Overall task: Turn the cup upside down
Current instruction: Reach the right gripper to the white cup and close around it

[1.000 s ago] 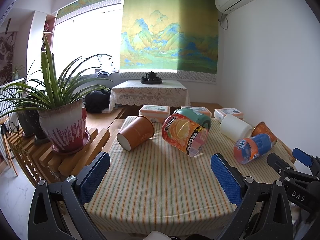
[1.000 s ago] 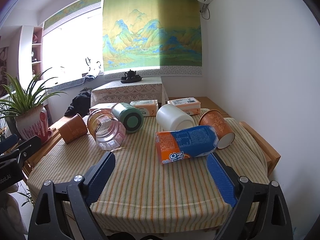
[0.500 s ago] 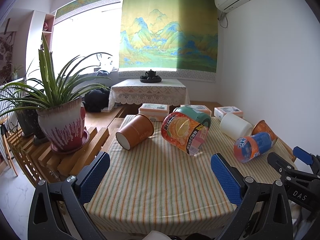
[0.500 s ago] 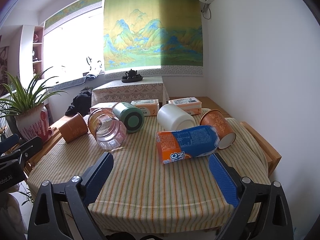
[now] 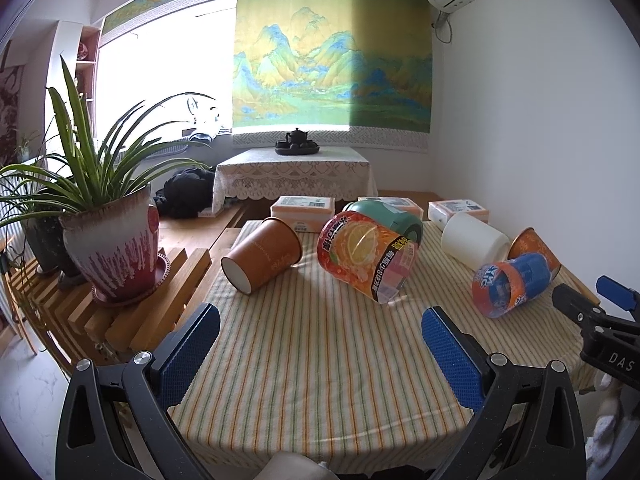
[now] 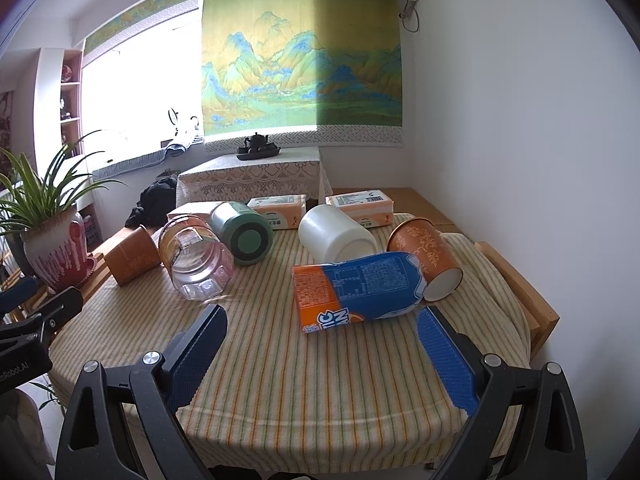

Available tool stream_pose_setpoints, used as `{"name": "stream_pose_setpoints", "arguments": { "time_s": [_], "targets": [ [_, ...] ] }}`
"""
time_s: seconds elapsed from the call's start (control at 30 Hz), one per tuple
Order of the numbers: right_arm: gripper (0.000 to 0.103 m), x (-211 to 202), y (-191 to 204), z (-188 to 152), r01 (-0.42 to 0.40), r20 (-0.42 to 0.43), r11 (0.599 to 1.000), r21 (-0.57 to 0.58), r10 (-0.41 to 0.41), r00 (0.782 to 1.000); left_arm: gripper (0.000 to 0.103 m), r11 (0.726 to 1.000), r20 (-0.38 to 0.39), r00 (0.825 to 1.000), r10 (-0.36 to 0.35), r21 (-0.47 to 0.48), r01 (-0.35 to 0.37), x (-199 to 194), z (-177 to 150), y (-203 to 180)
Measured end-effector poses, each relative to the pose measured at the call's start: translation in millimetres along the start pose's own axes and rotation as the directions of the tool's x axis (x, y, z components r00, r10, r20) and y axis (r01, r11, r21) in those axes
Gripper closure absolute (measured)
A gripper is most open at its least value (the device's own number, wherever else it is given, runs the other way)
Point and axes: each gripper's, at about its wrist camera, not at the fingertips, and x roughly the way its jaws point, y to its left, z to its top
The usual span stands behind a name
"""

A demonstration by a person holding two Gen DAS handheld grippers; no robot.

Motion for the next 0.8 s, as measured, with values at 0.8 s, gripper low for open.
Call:
{"name": "stream_pose_setpoints", "arguments": {
  "time_s": [0.8],
  "targets": [
    [0.009, 19.2, -26.8, 25.5, -0.016, -0.014, 1.000, 0.002, 0.016, 1.000, 0.001, 0.985, -0.085, 0.991, 0.099, 0.147, -0.086, 71.6, 43.5, 42.7]
  ]
}}
